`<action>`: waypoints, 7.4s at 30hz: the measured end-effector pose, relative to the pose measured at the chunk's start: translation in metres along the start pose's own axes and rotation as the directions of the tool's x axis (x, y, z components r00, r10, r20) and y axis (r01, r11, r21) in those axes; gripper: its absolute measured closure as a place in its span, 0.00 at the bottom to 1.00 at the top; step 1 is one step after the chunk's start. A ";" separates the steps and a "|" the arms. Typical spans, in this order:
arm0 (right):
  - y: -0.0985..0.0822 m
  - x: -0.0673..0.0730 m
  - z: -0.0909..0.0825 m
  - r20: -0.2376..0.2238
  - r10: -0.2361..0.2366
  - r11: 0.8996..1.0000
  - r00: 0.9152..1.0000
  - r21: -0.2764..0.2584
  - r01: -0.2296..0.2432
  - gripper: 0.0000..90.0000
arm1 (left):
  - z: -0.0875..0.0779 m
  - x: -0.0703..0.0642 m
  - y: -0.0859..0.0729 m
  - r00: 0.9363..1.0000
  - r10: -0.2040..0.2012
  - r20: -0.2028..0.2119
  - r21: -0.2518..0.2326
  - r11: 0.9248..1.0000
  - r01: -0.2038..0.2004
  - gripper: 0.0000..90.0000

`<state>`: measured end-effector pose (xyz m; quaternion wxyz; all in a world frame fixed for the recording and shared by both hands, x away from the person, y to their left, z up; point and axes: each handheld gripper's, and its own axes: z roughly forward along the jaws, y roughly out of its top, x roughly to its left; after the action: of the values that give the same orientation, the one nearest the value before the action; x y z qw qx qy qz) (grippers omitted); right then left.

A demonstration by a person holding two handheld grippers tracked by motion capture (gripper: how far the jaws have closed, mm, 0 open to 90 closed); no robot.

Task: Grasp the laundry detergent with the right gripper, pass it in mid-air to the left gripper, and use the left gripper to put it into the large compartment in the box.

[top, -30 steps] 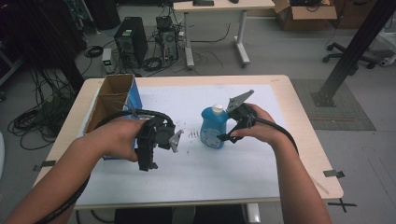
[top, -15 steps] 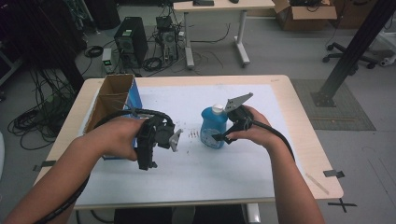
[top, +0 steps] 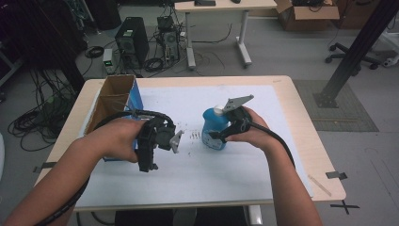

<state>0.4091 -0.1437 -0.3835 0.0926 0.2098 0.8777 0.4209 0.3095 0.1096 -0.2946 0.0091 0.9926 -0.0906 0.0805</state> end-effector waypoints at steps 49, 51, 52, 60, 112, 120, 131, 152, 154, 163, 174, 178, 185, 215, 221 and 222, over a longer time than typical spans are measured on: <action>-0.014 0.006 0.004 0.004 -0.060 0.990 0.998 -0.131 0.060 0.50 | -0.003 0.004 0.001 1.000 -0.005 -0.013 -0.012 1.000 0.005 0.00; -0.015 0.006 0.004 0.004 -0.060 0.989 0.998 -0.137 0.060 0.51 | -0.003 0.004 0.002 1.000 -0.005 -0.011 -0.010 1.000 0.005 0.00; -0.015 0.006 0.004 0.005 -0.059 0.988 0.998 -0.141 0.060 0.51 | -0.003 0.004 0.003 1.000 -0.004 -0.013 -0.012 1.000 0.004 0.00; -0.017 0.007 0.004 0.008 -0.055 0.986 0.998 -0.154 0.056 0.51 | -0.005 0.004 0.003 1.000 -0.008 -0.014 -0.009 1.000 0.008 0.00; 0.042 0.068 -0.026 -0.259 -0.342 0.934 0.903 -0.199 0.296 0.51 | -0.096 0.037 0.011 0.999 -0.051 0.003 -0.058 0.997 0.051 0.00; 0.045 0.075 -0.016 -0.273 -0.360 0.927 0.892 -0.216 0.307 0.51 | -0.096 0.039 0.014 0.999 -0.051 0.009 -0.059 0.997 0.051 0.00; 0.050 0.081 -0.004 -0.293 -0.376 0.921 0.879 -0.228 0.317 0.51 | -0.090 0.042 0.021 0.997 -0.059 0.057 -0.056 0.996 0.062 0.00; 0.054 0.090 0.011 -0.307 -0.387 0.916 0.870 -0.239 0.323 0.51 | -0.073 0.043 0.043 0.996 -0.044 0.078 -0.030 0.998 0.047 0.01; 0.054 0.090 0.011 -0.305 -0.385 0.916 0.871 -0.240 0.320 0.51 | -0.072 0.042 0.045 0.996 -0.045 0.077 -0.026 0.999 0.047 0.01; 0.056 0.090 0.009 -0.289 -0.392 0.911 0.874 -0.255 0.324 0.51 | -0.067 0.043 0.052 0.997 -0.038 0.064 -0.032 0.999 0.040 0.03; 0.059 0.089 0.008 -0.276 -0.401 0.906 0.874 -0.258 0.335 0.51 | -0.062 0.043 0.060 0.998 -0.035 0.058 -0.017 0.999 0.036 0.06; 0.058 0.090 0.008 -0.283 -0.391 0.910 0.876 -0.259 0.323 0.51 | -0.061 0.042 0.061 0.998 -0.036 0.054 -0.026 0.999 0.038 0.08; 0.060 0.090 0.007 -0.276 -0.390 0.910 0.879 -0.261 0.322 0.51 | -0.064 0.040 0.062 1.000 -0.023 0.018 -0.041 0.999 0.024 0.15; 0.064 0.089 0.004 -0.267 -0.383 0.910 0.885 -0.275 0.311 0.51 | -0.062 0.040 0.067 0.998 -0.061 -0.023 0.023 0.998 0.062 0.35; 0.064 0.090 0.004 -0.273 -0.385 0.910 0.882 -0.274 0.312 0.51 | -0.062 0.040 0.066 0.997 -0.073 -0.025 0.027 0.997 0.073 0.40; 0.064 0.090 0.004 -0.273 -0.385 0.910 0.882 -0.274 0.312 0.51 | -0.062 0.040 0.066 0.997 -0.073 -0.025 0.027 0.997 0.073 0.40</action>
<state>0.3482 -0.0647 -0.3352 0.0461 -0.0354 0.8517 0.5208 0.3263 0.0396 -0.2269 -0.0009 0.9942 -0.0531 0.0932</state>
